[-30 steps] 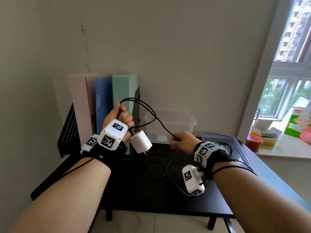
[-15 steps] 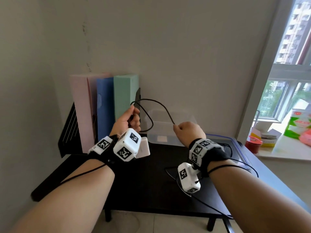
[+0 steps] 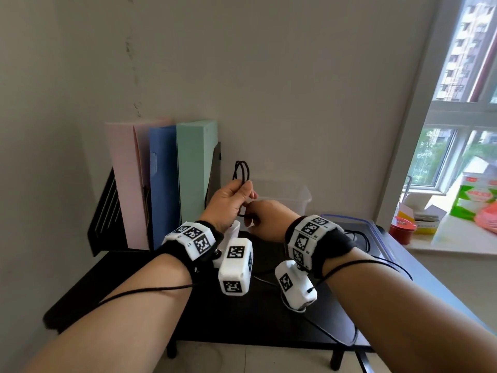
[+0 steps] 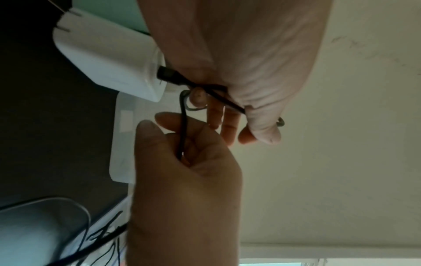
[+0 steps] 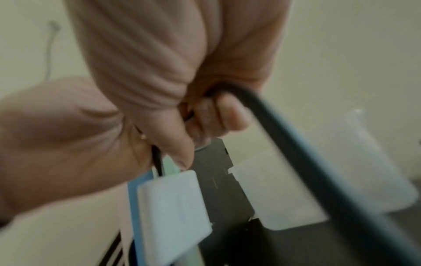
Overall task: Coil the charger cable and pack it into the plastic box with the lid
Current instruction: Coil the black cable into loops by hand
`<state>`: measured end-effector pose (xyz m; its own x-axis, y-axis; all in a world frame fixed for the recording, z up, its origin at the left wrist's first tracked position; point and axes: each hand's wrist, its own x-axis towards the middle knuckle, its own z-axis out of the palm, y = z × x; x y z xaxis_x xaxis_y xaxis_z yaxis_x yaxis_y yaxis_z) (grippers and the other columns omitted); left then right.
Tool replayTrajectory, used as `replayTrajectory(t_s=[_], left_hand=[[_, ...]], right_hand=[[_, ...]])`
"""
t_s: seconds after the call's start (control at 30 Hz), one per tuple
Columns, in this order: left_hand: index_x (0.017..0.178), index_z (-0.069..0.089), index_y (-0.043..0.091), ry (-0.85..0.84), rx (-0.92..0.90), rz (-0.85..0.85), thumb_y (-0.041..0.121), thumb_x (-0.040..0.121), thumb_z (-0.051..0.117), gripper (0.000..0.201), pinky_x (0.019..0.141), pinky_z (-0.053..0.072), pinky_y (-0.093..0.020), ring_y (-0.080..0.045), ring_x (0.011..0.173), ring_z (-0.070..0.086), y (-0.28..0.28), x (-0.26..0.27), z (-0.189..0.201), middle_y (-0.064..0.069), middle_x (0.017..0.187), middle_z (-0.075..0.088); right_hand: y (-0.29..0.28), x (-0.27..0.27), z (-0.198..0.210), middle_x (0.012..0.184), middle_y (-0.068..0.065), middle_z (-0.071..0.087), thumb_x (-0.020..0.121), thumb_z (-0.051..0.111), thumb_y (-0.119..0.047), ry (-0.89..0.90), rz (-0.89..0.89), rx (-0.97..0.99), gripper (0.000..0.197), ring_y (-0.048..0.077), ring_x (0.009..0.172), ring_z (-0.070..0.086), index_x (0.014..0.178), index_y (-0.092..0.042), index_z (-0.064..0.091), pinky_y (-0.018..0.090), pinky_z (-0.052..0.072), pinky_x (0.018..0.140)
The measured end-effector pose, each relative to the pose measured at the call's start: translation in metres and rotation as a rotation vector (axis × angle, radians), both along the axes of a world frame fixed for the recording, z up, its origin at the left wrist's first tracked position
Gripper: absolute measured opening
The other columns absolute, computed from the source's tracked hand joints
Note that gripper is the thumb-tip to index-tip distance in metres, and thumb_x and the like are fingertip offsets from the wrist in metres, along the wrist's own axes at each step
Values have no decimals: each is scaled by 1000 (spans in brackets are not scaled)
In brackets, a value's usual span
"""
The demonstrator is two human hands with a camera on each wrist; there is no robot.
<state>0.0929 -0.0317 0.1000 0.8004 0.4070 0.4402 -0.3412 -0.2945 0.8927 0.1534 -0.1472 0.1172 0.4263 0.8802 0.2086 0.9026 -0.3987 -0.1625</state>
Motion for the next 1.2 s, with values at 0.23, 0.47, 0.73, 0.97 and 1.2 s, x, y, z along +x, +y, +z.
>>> replayTrajectory(t_s=[0.23,0.47,0.73,0.97,1.2], left_hand=[[65,53,25,-19,108,-2,28,94,43,31,73,51,-25,-3,74,61,-10,4,0,-2,79,64],[63,42,23,14,355,182,33,94,41,32,60,40,-28,-12,55,46,-1,6,-5,6,58,46],[58,56,24,262,404,254,49,86,47,38,66,41,-30,-19,62,51,23,-12,-4,10,52,53],[55,60,19,323,275,114,43,79,61,34,45,35,-14,-3,38,40,21,-21,-1,7,43,45],[54,39,22,142,-278,-4,58,82,44,46,39,21,-19,-6,33,23,45,-32,9,9,35,30]], right_hand=[[-11,-1,1,70,-6,56,86,54,0,453,62,113,24,-1,35,53,108,0,62,13,46,42],[-8,1,8,86,15,69,78,66,-4,430,21,276,9,12,45,53,86,-9,64,18,46,46],[-35,40,9,70,5,60,82,71,-19,486,-130,290,15,14,48,50,78,-10,59,25,46,45],[-44,49,6,78,-8,58,73,63,-63,116,-325,178,40,16,79,57,85,-25,63,34,44,82],[-53,62,-22,121,6,57,86,53,-24,-77,-560,-56,23,30,116,50,108,-22,59,42,39,98]])
